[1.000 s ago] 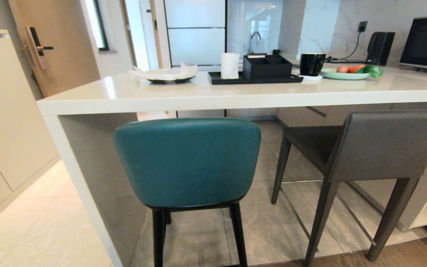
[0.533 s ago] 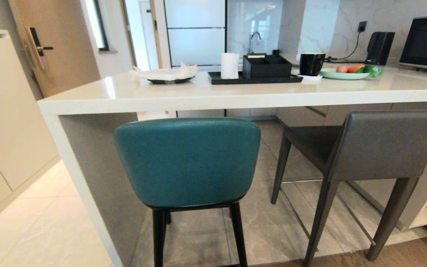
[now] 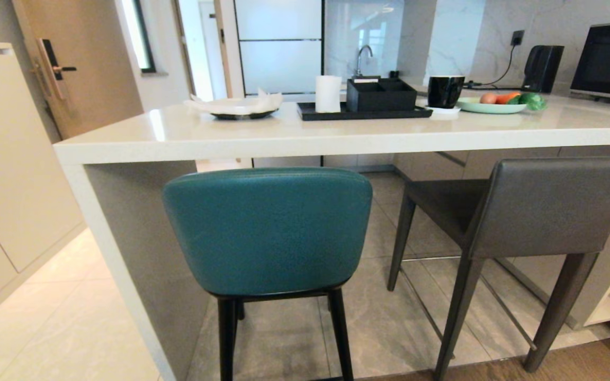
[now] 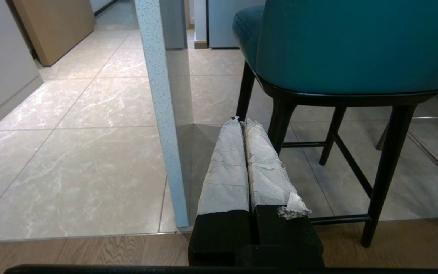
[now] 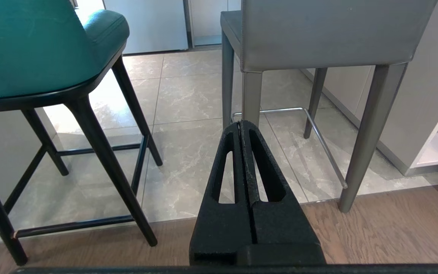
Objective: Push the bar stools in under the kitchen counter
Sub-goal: Pull the blue chair out from under the dining table
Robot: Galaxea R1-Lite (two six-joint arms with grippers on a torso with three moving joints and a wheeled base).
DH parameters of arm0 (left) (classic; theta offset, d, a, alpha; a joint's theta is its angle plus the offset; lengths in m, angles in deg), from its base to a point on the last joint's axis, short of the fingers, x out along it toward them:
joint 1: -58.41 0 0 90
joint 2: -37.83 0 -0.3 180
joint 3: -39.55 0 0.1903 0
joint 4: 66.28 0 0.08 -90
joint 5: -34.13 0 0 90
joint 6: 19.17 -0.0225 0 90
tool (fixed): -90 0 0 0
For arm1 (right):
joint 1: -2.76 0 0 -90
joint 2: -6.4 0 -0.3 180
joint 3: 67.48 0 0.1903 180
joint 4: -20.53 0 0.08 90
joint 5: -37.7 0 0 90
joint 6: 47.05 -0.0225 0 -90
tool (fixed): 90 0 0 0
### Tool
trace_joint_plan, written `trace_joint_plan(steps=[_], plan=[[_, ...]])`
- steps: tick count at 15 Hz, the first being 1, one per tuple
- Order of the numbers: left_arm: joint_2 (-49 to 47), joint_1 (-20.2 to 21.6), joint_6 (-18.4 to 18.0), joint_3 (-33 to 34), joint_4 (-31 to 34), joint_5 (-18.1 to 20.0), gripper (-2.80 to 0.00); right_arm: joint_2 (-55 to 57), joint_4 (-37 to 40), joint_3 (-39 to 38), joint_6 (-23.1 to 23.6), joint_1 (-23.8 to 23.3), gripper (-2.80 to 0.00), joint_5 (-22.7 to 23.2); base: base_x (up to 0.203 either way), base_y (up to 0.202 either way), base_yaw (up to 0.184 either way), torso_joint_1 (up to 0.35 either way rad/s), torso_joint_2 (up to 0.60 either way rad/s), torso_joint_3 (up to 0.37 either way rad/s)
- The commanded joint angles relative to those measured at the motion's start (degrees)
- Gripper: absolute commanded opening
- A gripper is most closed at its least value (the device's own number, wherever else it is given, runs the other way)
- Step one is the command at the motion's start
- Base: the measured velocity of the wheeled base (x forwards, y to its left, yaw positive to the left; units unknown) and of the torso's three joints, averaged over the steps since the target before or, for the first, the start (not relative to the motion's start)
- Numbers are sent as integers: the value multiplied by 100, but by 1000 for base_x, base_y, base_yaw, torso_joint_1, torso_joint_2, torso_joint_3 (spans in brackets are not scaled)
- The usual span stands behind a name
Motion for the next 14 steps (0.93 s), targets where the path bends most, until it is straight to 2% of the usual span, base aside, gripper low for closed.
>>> trace_joint_plan(steps=[1, 12, 14], plan=[[9, 0, 4, 1, -1, 1, -280, 5, 0, 0, -2, -2, -280, 2, 0, 0, 0, 0, 0, 0], [9, 9, -24, -1, -1, -8, -280, -3, 29, 0, 33, -2, -280, -4, 0, 0, 0, 0, 0, 0], [4, 9, -19, -323, 93, -9, -280, 5, 156, 35, 128, -2, -280, 11, 0, 0, 0, 0, 0, 0]])
